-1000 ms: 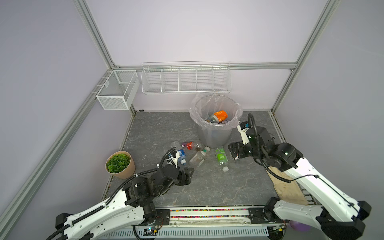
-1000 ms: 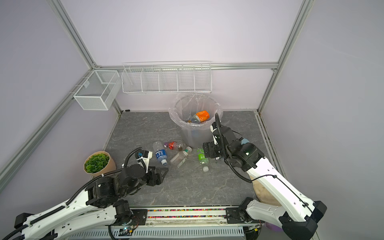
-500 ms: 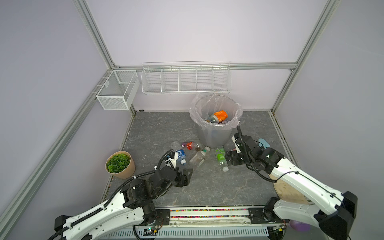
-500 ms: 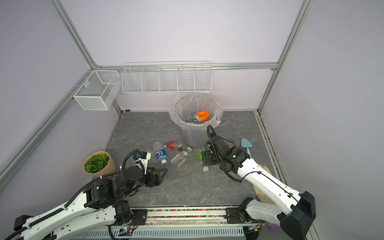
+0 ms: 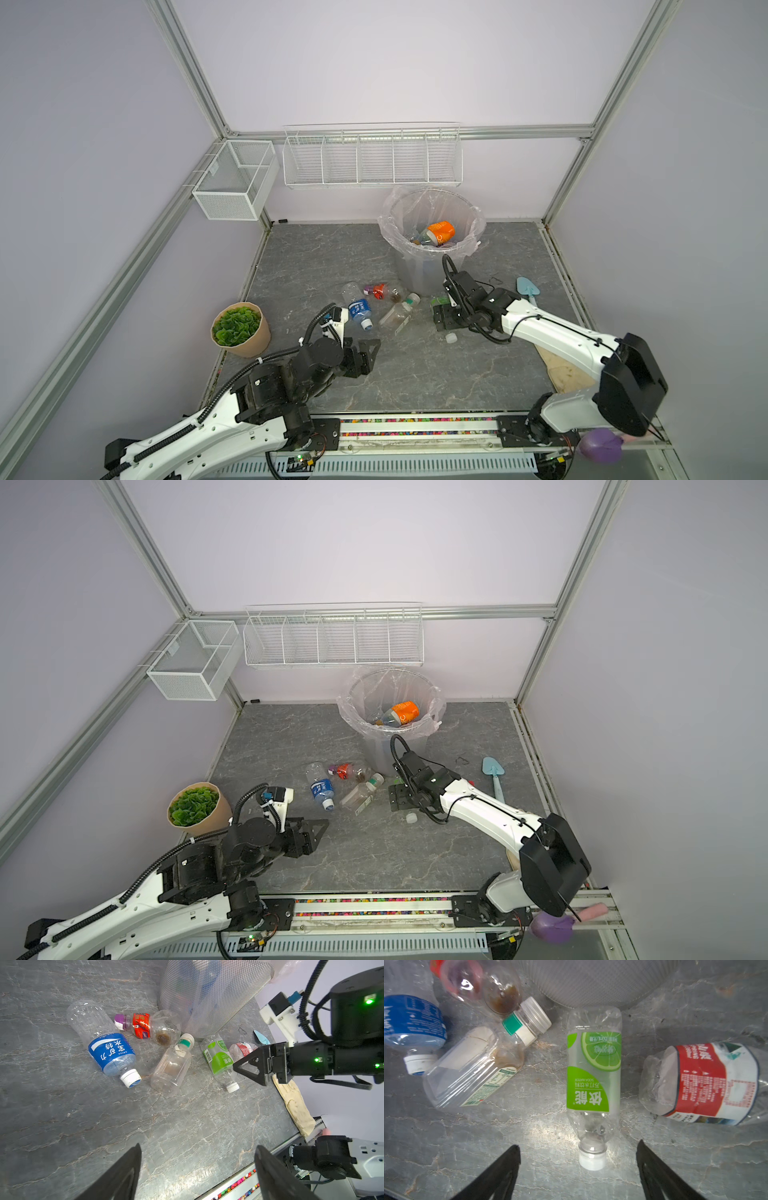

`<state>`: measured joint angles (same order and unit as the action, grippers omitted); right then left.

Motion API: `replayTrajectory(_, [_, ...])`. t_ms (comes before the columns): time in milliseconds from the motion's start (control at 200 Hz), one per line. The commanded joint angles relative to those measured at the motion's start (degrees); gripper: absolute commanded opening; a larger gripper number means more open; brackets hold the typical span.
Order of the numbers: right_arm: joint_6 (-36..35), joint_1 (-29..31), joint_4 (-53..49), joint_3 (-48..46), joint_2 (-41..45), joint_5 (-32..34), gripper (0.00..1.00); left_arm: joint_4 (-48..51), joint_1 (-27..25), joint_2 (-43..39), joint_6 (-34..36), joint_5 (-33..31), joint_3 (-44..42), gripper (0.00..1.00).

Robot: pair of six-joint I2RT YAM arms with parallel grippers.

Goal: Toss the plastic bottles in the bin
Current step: 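Withdraw the right gripper and lower it onto the green lime-labeled bottle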

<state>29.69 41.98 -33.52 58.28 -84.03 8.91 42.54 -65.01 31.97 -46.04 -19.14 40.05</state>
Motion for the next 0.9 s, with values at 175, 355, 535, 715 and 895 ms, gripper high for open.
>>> replayTrajectory(175, [2.73, -0.93, 2.65, -0.52, -5.87, 1.36, 0.93, 3.5, -0.36, -2.86, -1.65, -1.76, -1.12, 0.85])
replayTrajectory(355, [3.17, -1.16, 3.81, -0.72, -8.47, 1.22, 0.97, 4.08, -0.36, -3.74, -1.77, -1.96, -1.38, 0.85])
replayTrajectory(535, [3.13, -1.21, 4.34, -0.11, -11.07, 1.9, 0.97, 4.19, -0.36, -3.9, -1.91, -1.86, -1.56, 0.85])
replayTrajectory(715, [3.76, -1.31, 4.78, -0.35, -12.23, 3.25, 0.85, 4.72, -0.3, -4.39, -2.11, -1.96, -1.55, 0.85])
replayTrajectory(895, [4.46, -1.31, 5.04, -1.06, -12.1, 4.3, 0.6, 5.0, -0.32, -4.69, -2.16, -2.0, -1.6, 0.85])
